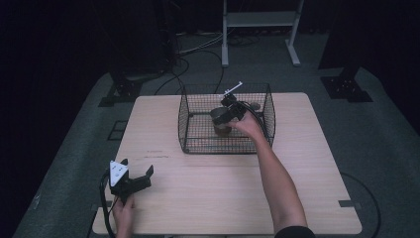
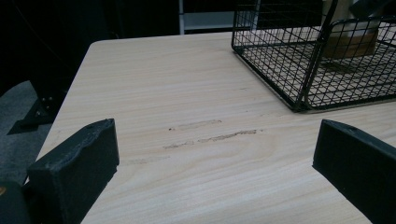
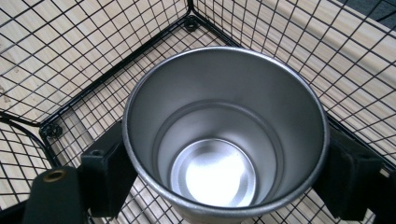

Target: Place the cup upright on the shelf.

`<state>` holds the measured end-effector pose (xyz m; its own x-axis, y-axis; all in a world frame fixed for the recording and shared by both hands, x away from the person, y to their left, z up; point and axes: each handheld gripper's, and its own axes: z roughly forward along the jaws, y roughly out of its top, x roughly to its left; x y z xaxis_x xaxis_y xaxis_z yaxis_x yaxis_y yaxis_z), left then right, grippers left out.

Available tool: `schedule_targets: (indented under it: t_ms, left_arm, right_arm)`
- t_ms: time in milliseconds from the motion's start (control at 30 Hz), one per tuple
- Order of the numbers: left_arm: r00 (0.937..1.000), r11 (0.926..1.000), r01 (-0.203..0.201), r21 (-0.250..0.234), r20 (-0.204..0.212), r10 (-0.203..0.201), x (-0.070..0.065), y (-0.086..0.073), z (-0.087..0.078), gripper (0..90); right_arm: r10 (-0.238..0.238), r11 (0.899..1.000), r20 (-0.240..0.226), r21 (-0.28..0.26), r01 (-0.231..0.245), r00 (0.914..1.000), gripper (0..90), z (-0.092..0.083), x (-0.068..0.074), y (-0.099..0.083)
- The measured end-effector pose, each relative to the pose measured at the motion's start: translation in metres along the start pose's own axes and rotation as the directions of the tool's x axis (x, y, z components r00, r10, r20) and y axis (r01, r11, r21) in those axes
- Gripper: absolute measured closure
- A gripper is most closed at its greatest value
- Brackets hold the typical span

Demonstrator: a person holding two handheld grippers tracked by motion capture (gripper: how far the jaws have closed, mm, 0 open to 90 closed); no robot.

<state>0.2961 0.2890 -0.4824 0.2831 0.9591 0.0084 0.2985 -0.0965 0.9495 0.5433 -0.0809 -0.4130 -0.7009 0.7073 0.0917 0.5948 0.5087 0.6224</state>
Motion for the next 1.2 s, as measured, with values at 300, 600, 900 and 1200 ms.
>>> schedule_targets:
  t_ms: [300,600,900,1200]
  left_arm:
    - [1.0000,1.0000,0.000,0.000,0.001,0.000,-0.0001,0.0000,0.0001,0.0]
    - [1.0000,1.0000,-0.003,0.002,0.000,0.003,0.0001,0.0000,0.0001,0.0]
    - [1.0000,1.0000,-0.007,0.004,0.001,0.007,-0.0001,0.0000,0.0001,0.0]
    - [1.0000,1.0000,-0.003,0.002,0.001,0.003,-0.0003,0.0000,0.0003,0.0]
  right_arm:
    - [-0.021,1.000,0.005,0.015,0.020,0.9998,16.7,0.0015,0.0011,-0.0007]
    - [-0.024,0.999,0.004,0.024,0.024,0.9997,16.6,0.0014,-0.0003,-0.0019]
    - [-0.044,0.999,0.017,0.032,0.044,0.9989,16.4,0.0011,0.0016,-0.0023]
    - [-0.048,0.998,0.007,0.035,0.048,0.9988,14.6,0.0003,0.0030,-0.0021]
